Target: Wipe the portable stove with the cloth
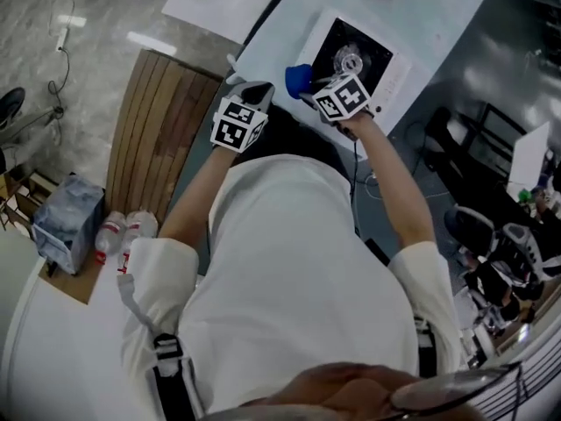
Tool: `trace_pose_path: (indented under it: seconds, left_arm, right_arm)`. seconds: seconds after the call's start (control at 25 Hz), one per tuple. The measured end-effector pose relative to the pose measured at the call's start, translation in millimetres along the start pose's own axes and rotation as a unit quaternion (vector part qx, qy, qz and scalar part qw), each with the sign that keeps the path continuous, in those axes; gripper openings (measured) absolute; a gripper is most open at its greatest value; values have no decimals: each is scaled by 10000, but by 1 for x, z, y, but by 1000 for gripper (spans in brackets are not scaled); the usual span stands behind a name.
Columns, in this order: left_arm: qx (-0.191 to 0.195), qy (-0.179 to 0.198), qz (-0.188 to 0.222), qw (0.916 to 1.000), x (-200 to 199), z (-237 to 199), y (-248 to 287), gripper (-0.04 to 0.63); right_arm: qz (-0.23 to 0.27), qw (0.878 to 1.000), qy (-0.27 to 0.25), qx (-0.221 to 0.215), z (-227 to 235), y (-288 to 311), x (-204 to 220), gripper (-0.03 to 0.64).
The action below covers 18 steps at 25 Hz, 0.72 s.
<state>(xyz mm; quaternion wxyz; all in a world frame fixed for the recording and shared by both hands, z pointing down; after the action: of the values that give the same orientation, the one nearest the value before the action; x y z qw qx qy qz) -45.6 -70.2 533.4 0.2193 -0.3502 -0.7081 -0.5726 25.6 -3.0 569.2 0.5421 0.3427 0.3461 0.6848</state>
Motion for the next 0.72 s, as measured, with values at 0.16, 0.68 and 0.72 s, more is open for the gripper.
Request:
trace_pose_path:
  seconds: [0.16, 0.68, 0.72]
  left_arm:
    - [83, 106, -64, 9999, -8, 5, 7, 32]
    - [149, 170, -122, 9997, -5, 81, 18, 32]
    - [145, 164, -121, 9997, -4, 87, 19, 32]
  right_arm:
    - [243, 9995, 222, 17, 8, -6, 8, 81]
    - [891, 9916, 926, -148, 13, -31, 103, 81]
    - [914, 9910, 971, -147, 15, -31, 111, 81]
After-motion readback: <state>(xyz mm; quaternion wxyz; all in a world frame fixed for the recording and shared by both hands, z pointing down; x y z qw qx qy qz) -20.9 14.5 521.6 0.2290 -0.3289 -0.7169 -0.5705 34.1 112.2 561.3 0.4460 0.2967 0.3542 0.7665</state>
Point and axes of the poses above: the fingertips, and each gripper's own axes: y forward along the fingers, z to its right, x out of its underside, the point moved 2 cm from there along -y, backward along the fingers, and after that the axes turned 14 degrees about y, right-handed, at the moved point
